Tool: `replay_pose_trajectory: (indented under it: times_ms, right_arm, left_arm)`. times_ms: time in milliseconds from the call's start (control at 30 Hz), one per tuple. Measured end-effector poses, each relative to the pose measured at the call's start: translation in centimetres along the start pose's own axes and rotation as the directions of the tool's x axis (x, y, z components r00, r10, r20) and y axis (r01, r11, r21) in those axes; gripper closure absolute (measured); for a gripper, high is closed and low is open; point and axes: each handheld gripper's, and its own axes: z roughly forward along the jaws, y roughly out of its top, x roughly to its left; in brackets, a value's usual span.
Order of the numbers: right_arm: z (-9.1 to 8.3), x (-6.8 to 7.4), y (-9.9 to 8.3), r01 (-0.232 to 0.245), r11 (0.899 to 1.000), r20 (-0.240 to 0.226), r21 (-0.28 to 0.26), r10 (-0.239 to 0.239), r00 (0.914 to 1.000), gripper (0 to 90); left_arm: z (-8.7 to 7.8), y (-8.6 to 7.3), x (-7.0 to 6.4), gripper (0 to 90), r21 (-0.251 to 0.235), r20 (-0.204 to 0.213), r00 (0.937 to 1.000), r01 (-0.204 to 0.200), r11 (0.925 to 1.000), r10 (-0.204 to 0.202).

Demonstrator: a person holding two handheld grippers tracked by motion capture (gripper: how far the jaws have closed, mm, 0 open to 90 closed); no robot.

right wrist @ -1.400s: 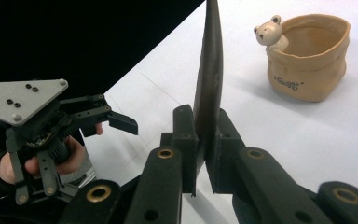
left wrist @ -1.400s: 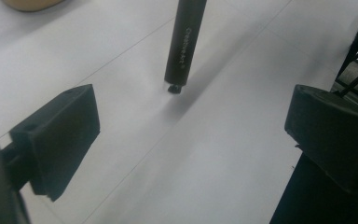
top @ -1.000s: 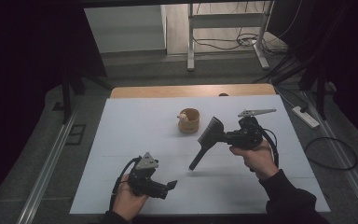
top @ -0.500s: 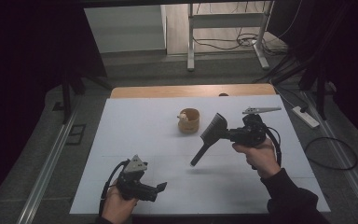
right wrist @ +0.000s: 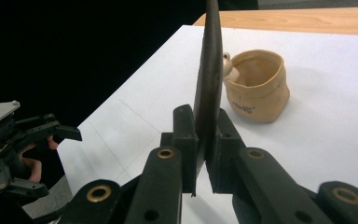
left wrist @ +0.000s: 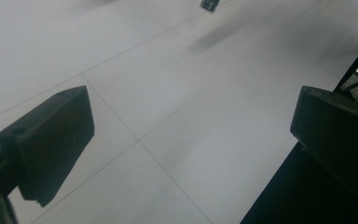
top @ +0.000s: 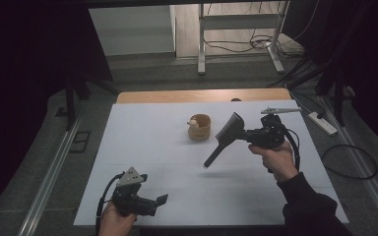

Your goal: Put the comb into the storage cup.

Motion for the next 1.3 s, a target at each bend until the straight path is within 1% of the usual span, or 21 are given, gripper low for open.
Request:
replay_pose_trajectory:
  times_ms: [300, 467, 667, 867, 1000, 1133, 1200, 1300]
  right_arm:
    - [0.0, -0.3, 0.9, -0.001, 1.000, 0.014, -0.010, 0.001, 0.9999, 83.6]
    - [0.2, -0.6, 1.2, -0.009, 1.000, 0.015, -0.019, 0.009, 0.9998, 83.6]
    - [0.5, -0.8, 1.7, -0.011, 1.000, 0.021, -0.024, 0.012, 0.9997, 83.6]
    - [0.5, -1.0, 2.4, -0.008, 0.999, 0.036, -0.031, 0.009, 0.9993, 83.6]
    - [0.5, -1.1, 2.9, -0.012, 0.999, 0.044, -0.040, 0.014, 0.9989, 83.6]
    - [0.4, -1.3, 3.3, -0.015, 0.999, 0.052, -0.048, 0.018, 0.9985, 83.6]
    - [0.4, -1.5, 3.6, -0.018, 0.998, 0.053, -0.053, 0.021, 0.9984, 83.6]
    - [0.4, -1.6, 3.9, -0.023, 0.998, 0.062, -0.057, 0.026, 0.9978, 83.6]
  left_arm:
    - [-1.4, -1.1, 0.6, 0.2, -0.017, -0.018, 0.9992, 0.036, 0.9992, -0.036]
    - [-2.4, -1.7, 0.9, 0.0, -0.039, -0.044, 0.9974, 0.055, 0.9977, -0.057]
    - [-3.4, -2.6, 1.3, 0.0, -0.049, -0.078, 0.9933, 0.082, 0.9954, -0.086]
    - [-4.3, -3.3, 1.5, 0.0, -0.061, -0.108, 0.9888, 0.096, 0.9935, -0.102]
    - [-4.7, -3.8, 1.6, 0.0, -0.060, -0.129, 0.9863, 0.097, 0.9935, -0.104]
    - [-5.2, -4.0, 1.7, 0.0, -0.072, -0.146, 0.9835, 0.097, 0.9927, -0.107]
    - [-5.4, -4.1, 1.7, 0.0, -0.073, -0.161, 0.9813, 0.094, 0.9929, -0.105]
    - [-5.6, -4.3, 1.7, 0.0, -0.075, -0.169, 0.9794, 0.098, 0.9924, -0.110]
